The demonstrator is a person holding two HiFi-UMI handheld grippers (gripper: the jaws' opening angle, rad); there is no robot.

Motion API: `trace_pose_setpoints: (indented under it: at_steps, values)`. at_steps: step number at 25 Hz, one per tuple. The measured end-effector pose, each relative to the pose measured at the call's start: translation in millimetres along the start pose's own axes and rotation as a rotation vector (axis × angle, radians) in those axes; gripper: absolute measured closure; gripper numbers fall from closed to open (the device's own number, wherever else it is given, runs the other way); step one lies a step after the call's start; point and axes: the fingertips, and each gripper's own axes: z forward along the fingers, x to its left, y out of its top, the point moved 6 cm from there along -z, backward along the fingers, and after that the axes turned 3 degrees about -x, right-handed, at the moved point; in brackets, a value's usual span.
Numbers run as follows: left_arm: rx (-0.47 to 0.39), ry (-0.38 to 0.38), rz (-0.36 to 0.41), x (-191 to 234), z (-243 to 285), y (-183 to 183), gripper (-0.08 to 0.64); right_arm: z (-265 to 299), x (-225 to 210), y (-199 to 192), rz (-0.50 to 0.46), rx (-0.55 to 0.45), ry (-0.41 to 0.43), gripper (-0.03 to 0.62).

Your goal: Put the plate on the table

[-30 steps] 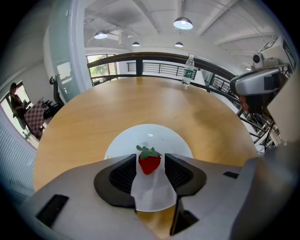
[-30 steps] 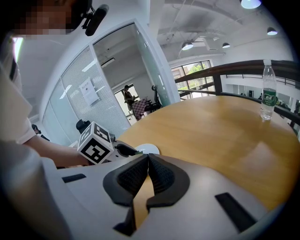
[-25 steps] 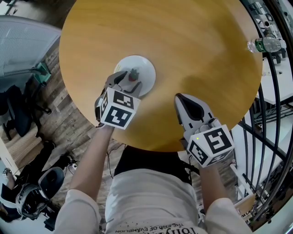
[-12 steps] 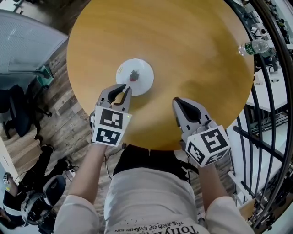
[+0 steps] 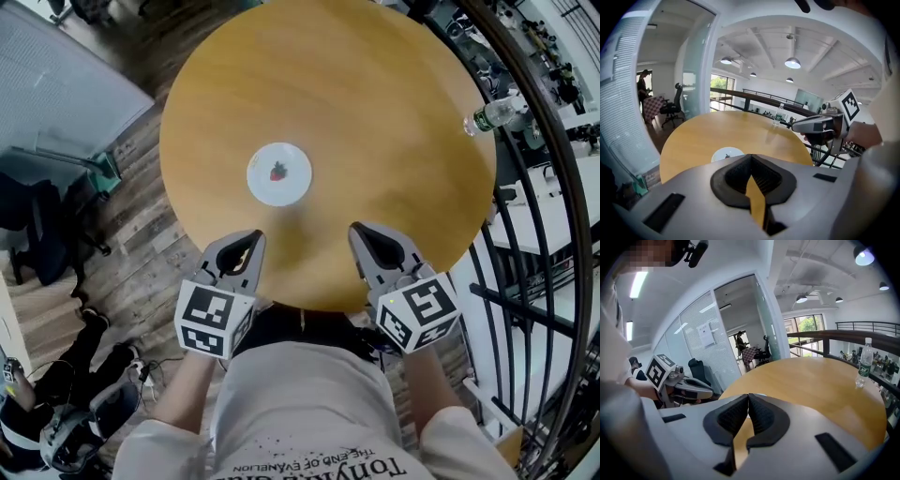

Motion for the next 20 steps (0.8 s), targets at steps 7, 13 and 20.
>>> trace_pose_setpoints:
  at_steps: [7,13,20]
  values:
    - [-0.061,-0.016,-0.096,-20.0,-39.8,13.4,0.535,-16.0,21.9,28.5,-0.015,-0.019,0.002,0.568]
    - [-0.094,-0.029,-0.1,-31.7,-53.7,18.2,0.535,-26.7,39.6,34.1,-0.04,-0.008,0.045,0.568]
    - [-0.106,-0.039,-0.082,-28.5,-62.7,25.3,0.535,-29.6,47.3,48.4,-0.058,-0.022,0.04,0.568]
